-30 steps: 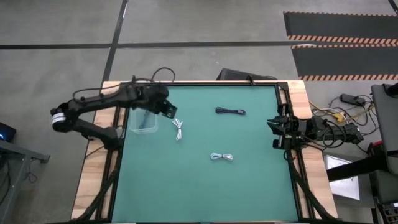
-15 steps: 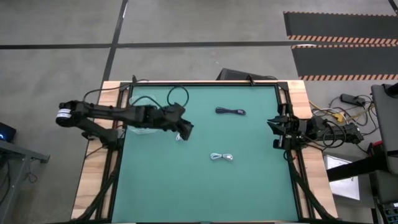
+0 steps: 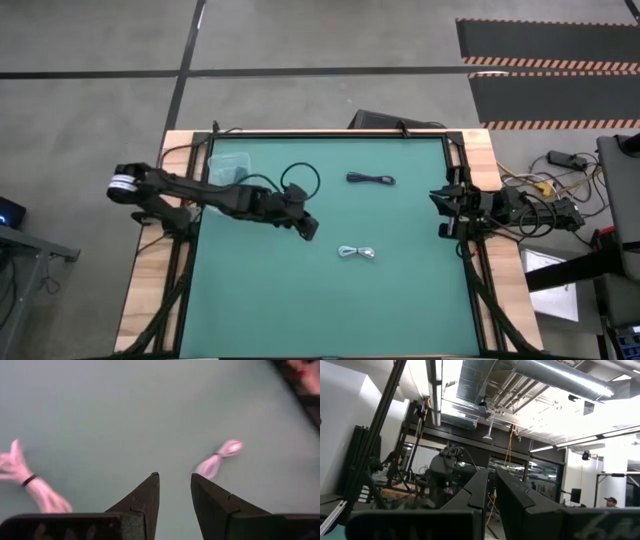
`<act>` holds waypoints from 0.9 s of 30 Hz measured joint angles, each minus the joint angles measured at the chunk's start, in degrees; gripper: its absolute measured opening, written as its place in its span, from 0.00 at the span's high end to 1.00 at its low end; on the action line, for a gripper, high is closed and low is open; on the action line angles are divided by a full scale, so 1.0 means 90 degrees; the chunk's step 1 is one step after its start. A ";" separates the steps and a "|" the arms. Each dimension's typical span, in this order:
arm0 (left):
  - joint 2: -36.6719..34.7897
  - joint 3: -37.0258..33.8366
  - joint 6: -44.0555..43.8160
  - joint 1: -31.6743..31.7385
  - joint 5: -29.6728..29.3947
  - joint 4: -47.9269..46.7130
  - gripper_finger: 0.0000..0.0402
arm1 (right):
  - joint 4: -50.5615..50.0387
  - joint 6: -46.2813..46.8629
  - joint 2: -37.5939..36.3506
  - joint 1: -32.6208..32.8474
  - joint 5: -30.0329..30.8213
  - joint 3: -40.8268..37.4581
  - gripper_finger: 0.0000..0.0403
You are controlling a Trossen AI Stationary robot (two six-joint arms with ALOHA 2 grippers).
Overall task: Pick and place USB-C Cables
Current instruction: Put the white charger cable into the transparent bin
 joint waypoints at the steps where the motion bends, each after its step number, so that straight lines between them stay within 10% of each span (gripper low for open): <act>1: 0.0078 0.0000 -0.0089 0.0002 -0.0018 -0.0093 0.76 | -0.0017 -0.0002 0.0000 0.0000 0.0000 -0.0002 0.93; 27: 0.1222 0.0049 -0.0846 0.0307 -0.1159 -0.1539 0.94 | 0.0003 0.0042 0.0000 0.0000 0.0007 -0.0002 0.93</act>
